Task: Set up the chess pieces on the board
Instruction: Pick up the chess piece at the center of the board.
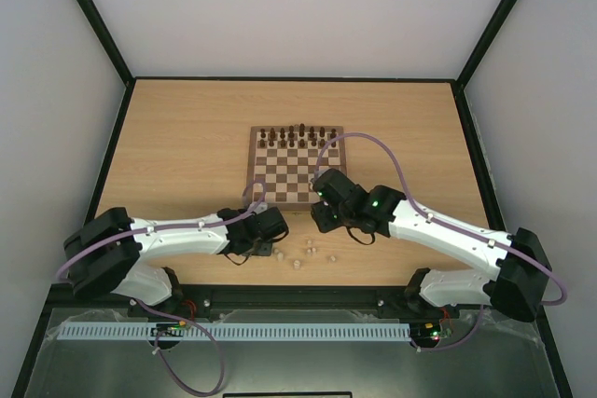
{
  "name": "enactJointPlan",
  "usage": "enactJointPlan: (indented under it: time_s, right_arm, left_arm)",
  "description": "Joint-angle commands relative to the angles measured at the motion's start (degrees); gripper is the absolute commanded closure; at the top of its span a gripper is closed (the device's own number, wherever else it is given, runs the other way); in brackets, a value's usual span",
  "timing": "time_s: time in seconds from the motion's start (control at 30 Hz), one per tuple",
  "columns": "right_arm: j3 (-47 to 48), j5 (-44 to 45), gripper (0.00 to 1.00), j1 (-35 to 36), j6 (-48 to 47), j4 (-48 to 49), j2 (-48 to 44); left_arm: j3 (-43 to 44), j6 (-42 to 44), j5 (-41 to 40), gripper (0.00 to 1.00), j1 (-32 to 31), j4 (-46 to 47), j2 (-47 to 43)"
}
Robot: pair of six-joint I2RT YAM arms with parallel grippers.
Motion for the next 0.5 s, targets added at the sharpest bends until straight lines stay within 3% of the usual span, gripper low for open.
enactJointPlan:
  time_s: [0.0, 0.07, 0.1, 0.47]
  right_arm:
    - [-0.75, 0.99, 0.56, -0.27, -0.28, -1.11, -1.4]
    - [-0.71, 0.78, 0.56, -0.2, -0.29, -1.19, -1.46]
    - [-0.83, 0.99, 0.56, -0.26, -0.29, -1.07, -1.55]
    - [-0.58, 2.18, 0.56, -0.27, -0.12, -1.31, -2.68]
  left_arm:
    - [-0.04, 0.44, 0.04, 0.79, -0.45, -0.33, 0.47]
    - [0.38, 0.51, -0.37, 0.95, -0.42, -0.53, 0.07]
    - [0.7, 0.68, -0.7, 0.98, -0.37, -0.74, -0.03]
    - [9.08, 7.81, -2.85, 0.98, 4.47, -5.47, 0.37]
